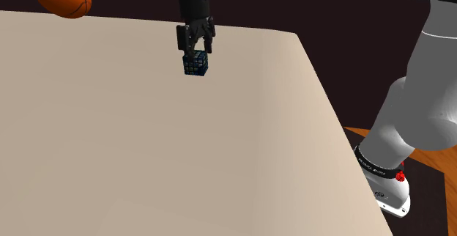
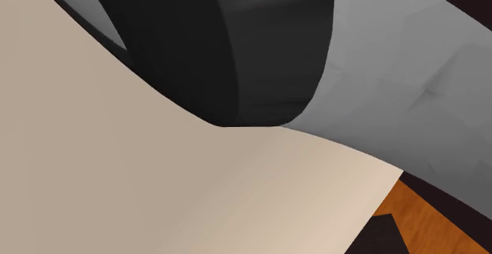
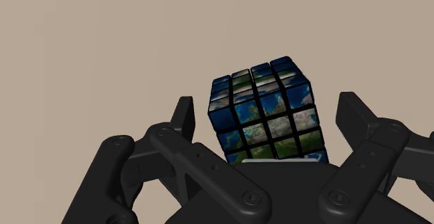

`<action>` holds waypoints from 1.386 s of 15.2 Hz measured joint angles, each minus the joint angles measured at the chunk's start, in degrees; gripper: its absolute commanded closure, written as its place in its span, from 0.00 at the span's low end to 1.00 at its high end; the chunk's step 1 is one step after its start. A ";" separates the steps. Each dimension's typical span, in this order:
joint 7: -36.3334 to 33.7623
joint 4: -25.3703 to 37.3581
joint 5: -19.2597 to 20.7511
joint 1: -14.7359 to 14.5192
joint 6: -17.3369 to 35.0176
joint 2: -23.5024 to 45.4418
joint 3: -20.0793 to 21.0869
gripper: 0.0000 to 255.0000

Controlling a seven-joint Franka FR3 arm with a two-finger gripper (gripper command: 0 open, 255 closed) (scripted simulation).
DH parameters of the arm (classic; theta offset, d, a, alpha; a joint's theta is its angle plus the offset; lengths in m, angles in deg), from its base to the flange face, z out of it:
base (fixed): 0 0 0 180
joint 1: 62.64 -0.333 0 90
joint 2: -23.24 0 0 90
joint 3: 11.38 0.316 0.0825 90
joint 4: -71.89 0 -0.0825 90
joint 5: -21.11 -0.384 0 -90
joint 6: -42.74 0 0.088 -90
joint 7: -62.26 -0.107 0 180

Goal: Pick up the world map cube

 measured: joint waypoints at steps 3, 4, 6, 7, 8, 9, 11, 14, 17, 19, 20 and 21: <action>0.00 -1.16 0.02 0.02 1.19 0.01 -0.02 1.00; -0.01 -1.25 0.01 0.02 1.27 -0.03 -0.01 1.00; -0.01 -1.33 0.01 0.02 1.35 -0.08 -0.01 1.00; -0.01 -1.34 0.01 0.02 1.37 -0.08 -0.01 1.00; -0.01 -1.36 0.01 0.03 1.38 -0.09 -0.02 1.00; -0.01 -1.36 0.01 0.03 1.38 -0.09 -0.02 1.00; -0.01 -1.35 0.02 0.03 1.36 -0.09 -0.03 1.00; 0.00 -0.40 0.02 0.01 0.46 0.02 -0.01 1.00; -0.05 2.17 0.08 -0.07 -1.84 0.30 0.01 1.00; -0.11 4.04 0.15 -0.15 -3.43 0.59 0.04 1.00; -0.19 5.00 0.20 -0.22 -4.20 0.78 0.08 1.00; -0.29 6.34 0.29 -0.33 -5.19 1.13 0.11 1.00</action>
